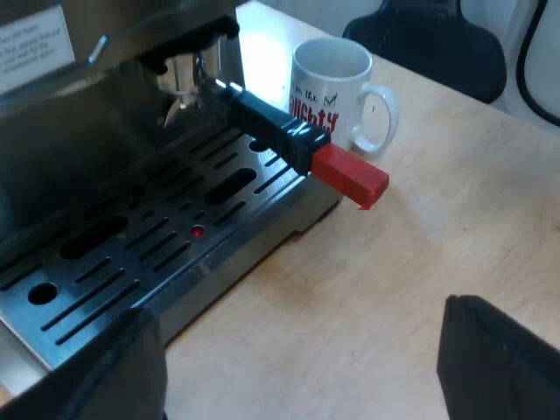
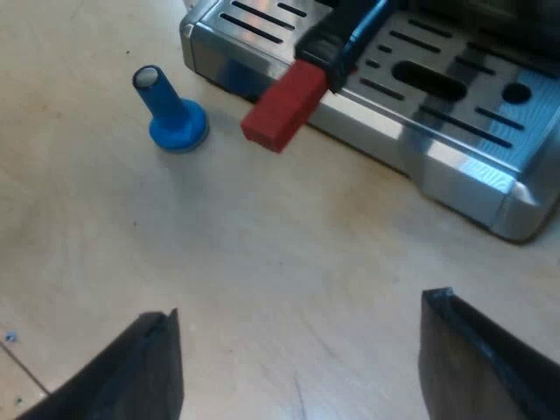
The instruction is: Grind coffee beans and then tamp
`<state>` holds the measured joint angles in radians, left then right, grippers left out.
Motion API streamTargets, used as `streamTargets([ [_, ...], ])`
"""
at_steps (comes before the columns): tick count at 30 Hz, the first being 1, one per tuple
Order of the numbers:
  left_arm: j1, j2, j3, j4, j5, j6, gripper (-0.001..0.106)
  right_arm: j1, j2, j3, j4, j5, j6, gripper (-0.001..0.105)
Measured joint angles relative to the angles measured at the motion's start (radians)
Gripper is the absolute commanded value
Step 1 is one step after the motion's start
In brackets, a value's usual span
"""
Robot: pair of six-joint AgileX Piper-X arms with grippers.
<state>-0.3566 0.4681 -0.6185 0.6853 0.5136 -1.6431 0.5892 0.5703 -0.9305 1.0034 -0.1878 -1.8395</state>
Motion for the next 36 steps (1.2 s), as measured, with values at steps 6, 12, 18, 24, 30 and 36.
streamTargets([
  [6, 0.000, 0.038, 0.009, -0.053, 0.028, 0.007, 0.066, 0.209, 0.093, 0.000, -0.097, 0.168, 0.034, 0.059],
  [12, 0.000, 0.037, 0.057, -0.074, 0.039, 0.028, 0.066, 0.387, 0.189, 0.036, -0.222, 0.316, 0.135, 0.059],
  [18, 0.000, 0.037, 0.117, -0.128, 0.063, 0.028, 0.066, 0.469, 0.260, 0.106, -0.360, 0.387, 0.225, 0.059],
  [24, 0.000, 0.037, 0.166, -0.169, 0.120, 0.028, 0.066, 0.488, 0.288, 0.206, -0.543, 0.431, 0.328, 0.059],
  [30, 0.000, 0.037, 0.195, -0.174, 0.121, 0.028, 0.066, 0.488, 0.288, 0.325, -0.739, 0.499, 0.406, 0.059],
  [36, 0.000, 0.037, 0.199, -0.177, 0.125, 0.028, 0.066, 0.488, 0.288, 0.398, -0.840, 0.572, 0.426, 0.043],
])
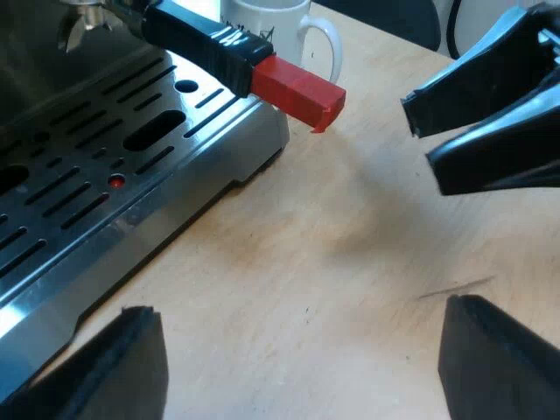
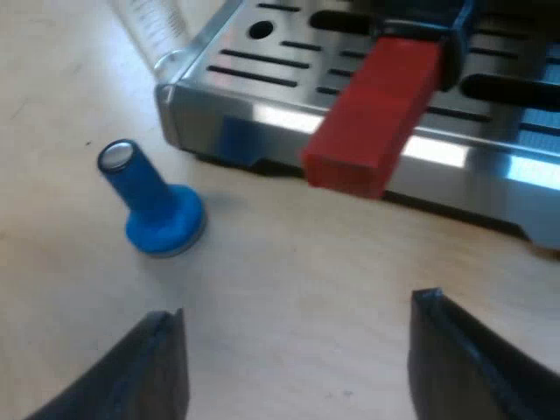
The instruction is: Grind coffee beans and then tamp
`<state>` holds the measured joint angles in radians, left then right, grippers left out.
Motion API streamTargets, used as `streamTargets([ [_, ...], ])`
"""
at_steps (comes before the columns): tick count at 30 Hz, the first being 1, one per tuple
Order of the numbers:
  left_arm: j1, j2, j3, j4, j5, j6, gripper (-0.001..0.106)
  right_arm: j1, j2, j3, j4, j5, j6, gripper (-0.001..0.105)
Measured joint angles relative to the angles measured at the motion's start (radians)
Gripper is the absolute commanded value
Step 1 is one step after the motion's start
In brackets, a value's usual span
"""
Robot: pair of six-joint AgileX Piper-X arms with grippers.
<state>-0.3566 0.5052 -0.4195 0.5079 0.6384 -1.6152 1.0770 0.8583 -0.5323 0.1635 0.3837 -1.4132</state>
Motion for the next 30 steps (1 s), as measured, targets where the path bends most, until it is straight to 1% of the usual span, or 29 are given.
streamTargets([
  [3, 0.000, 0.000, 0.000, -0.009, 0.014, 0.000, 0.066, 0.000, 0.000, 0.016, -0.034, 0.027, 0.000, 0.032],
  [5, 0.000, 0.000, 0.000, -0.017, 0.019, 0.000, 0.066, 0.000, 0.000, 0.021, -0.047, 0.029, 0.000, 0.031],
  [10, -0.002, 0.000, 0.000, -0.025, 0.022, 0.000, 0.066, 0.000, 0.043, 0.020, -0.100, 0.041, 0.000, 0.031],
  [21, -0.001, 0.000, 0.000, -0.025, 0.021, 0.000, 0.066, 0.000, 0.207, 0.020, -0.313, 0.153, 0.000, 0.031],
  [26, -0.001, 0.000, 0.000, -0.025, 0.028, 0.000, 0.066, 0.002, 0.234, 0.020, -0.348, 0.208, 0.000, 0.031],
  [30, -0.001, 0.000, 0.000, -0.025, 0.033, 0.000, 0.066, 0.002, 0.234, 0.020, -0.356, 0.221, 0.000, 0.031],
])
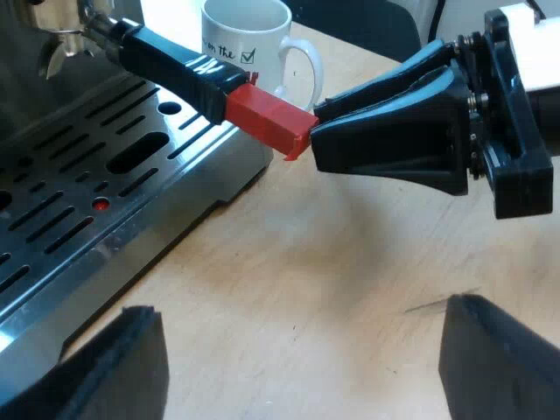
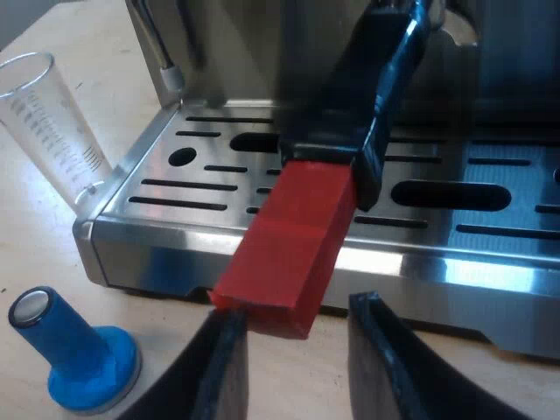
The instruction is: Grind coffee beans and then tamp
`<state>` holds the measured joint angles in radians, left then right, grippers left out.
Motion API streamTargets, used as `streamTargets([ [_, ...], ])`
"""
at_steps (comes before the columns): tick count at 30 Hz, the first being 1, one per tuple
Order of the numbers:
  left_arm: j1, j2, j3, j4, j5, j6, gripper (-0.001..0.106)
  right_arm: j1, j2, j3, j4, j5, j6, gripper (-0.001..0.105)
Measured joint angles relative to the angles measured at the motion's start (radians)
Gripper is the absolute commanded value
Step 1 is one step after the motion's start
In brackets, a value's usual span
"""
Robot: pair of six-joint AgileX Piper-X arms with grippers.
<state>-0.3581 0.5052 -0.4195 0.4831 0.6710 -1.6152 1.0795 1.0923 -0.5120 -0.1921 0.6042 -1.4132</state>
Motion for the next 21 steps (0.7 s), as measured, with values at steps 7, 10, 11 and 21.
streamTargets([
  [7, 0.000, 0.000, 0.000, 0.000, 0.000, 0.000, 0.066, 0.000, 0.000, 0.000, 0.000, 0.037, -0.013, 0.031],
  [10, 0.000, 0.000, 0.000, 0.000, 0.000, 0.000, 0.066, 0.000, 0.000, 0.000, 0.000, 0.059, -0.015, 0.031],
  [11, 0.000, 0.000, 0.000, 0.000, 0.000, 0.000, 0.066, 0.000, 0.000, 0.000, 0.000, 0.069, -0.015, 0.031],
  [21, 0.000, 0.000, 0.000, 0.000, 0.000, 0.000, 0.066, 0.000, 0.000, 0.000, 0.002, 0.126, -0.021, 0.031],
])
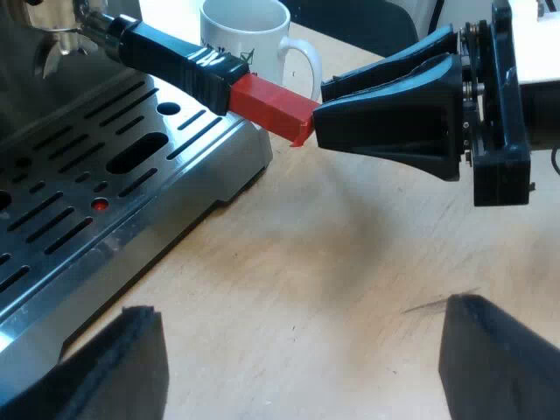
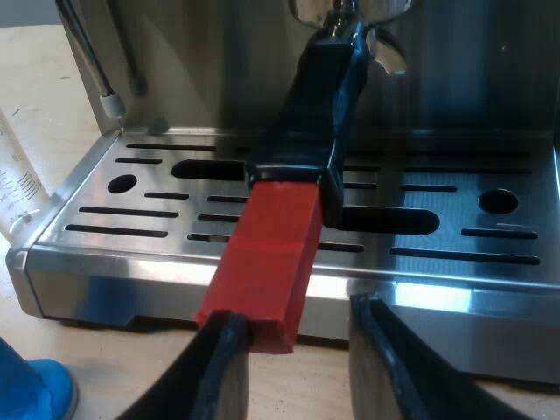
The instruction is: Grind coffee beans and then tamp
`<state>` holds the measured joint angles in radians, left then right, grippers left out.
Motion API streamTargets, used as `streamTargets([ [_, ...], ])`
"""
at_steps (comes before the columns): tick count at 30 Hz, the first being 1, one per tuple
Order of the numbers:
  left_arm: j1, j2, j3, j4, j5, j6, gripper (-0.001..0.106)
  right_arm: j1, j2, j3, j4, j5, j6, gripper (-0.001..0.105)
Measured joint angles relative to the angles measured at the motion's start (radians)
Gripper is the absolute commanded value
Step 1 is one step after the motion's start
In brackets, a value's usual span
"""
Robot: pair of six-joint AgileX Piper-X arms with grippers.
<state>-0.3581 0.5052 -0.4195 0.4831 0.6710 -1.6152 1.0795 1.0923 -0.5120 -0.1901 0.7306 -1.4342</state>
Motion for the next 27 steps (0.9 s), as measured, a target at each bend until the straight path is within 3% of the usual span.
streamTargets([
  [27, 0.000, 0.000, 0.000, 0.009, 0.007, -0.031, 0.066, 0.002, 0.000, 0.000, -0.008, 0.044, -0.007, 0.031],
])
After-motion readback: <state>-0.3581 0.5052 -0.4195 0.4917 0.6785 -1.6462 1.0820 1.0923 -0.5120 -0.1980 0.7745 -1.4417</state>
